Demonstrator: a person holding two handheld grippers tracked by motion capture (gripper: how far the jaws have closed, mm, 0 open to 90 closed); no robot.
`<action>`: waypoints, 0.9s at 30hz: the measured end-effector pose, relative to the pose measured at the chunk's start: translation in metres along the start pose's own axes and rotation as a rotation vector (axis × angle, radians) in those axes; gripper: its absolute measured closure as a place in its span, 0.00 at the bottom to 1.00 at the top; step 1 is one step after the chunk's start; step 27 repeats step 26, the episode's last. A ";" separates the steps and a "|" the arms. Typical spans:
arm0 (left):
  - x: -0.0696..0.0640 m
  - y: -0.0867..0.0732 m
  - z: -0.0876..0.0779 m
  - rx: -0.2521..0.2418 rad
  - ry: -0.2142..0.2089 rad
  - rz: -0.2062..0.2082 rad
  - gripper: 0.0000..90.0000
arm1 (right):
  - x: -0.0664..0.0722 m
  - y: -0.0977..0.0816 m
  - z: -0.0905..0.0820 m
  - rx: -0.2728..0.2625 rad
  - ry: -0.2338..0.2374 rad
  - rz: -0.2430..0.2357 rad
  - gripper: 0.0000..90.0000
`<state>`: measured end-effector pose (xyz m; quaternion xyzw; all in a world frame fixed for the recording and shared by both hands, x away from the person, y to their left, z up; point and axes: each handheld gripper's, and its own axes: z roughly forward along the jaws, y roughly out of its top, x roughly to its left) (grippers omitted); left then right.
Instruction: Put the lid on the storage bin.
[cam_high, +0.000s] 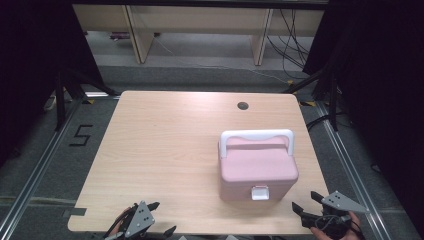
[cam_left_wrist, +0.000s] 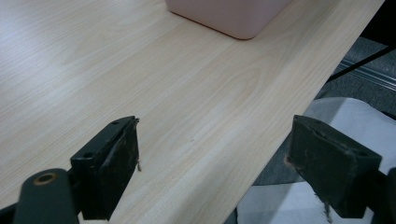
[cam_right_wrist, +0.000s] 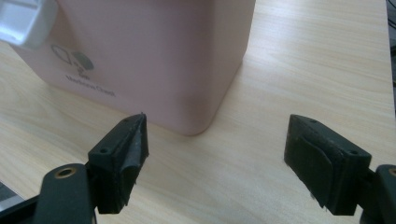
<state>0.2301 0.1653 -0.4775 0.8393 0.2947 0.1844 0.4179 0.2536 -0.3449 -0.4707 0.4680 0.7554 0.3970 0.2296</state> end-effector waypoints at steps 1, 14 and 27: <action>0.000 0.000 0.000 0.012 0.002 0.006 0.18 | 0.000 0.000 0.000 0.000 0.000 0.000 0.25; 0.002 -0.004 0.005 0.010 0.010 -0.004 0.18 | 0.003 -0.007 0.010 0.077 0.044 -0.011 0.19; 0.001 -0.006 0.006 0.012 0.002 -0.020 0.18 | 0.002 -0.010 0.014 0.115 0.053 -0.039 0.19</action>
